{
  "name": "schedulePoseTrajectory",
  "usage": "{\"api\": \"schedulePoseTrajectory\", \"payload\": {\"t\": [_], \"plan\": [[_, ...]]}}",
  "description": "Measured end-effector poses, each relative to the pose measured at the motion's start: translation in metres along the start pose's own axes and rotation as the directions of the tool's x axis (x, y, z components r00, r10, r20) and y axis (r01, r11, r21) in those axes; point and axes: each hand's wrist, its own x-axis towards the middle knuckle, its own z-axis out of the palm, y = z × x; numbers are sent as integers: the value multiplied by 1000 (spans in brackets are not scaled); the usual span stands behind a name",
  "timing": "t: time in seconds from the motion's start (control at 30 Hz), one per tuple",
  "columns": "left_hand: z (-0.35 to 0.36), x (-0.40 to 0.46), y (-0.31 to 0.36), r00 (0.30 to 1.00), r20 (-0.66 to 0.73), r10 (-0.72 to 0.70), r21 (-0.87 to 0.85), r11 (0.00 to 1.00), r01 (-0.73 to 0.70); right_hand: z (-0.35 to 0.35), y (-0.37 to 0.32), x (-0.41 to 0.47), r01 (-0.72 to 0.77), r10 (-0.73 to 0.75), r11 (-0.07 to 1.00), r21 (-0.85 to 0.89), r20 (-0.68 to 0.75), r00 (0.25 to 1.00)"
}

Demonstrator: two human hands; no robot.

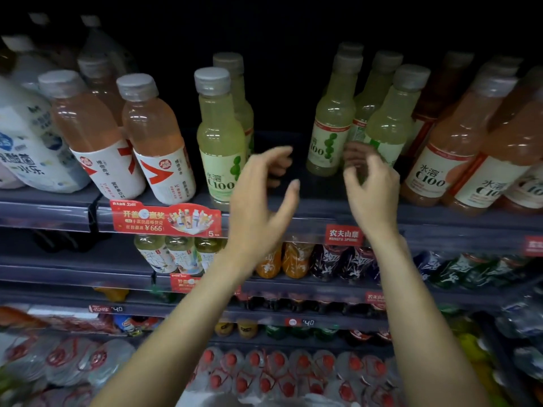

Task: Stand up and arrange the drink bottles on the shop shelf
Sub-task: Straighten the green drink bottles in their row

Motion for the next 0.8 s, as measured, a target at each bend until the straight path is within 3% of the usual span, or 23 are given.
{"api": "schedulePoseTrajectory", "payload": {"t": [0.1,0.17,0.23,0.43,0.57,0.7,0.8], "plan": [[50,36,-24,973,97,-212,-124,967,223,-13,17,-3,24,-23,997,-80,12,1000],[78,59,-42,891,232,-389,-152,891,428,-18,25,-5,32,-29,991,-127,30,999],[99,75,-57,836,306,-456,-102,857,505,-22,30,-5,53,-47,982,-181,34,998],[129,80,-61,869,259,-422,-17,897,441,-27,40,-1,154,-132,950,-273,98,986],[113,69,-53,877,228,-423,69,905,419,-30,46,-1,167,-141,953,-251,119,983],[82,40,-38,931,136,-339,141,937,321,-30,41,2,128,-121,991,-44,135,983],[66,27,-27,954,27,-299,250,926,284,-20,23,10,31,-87,976,214,256,963]]}}
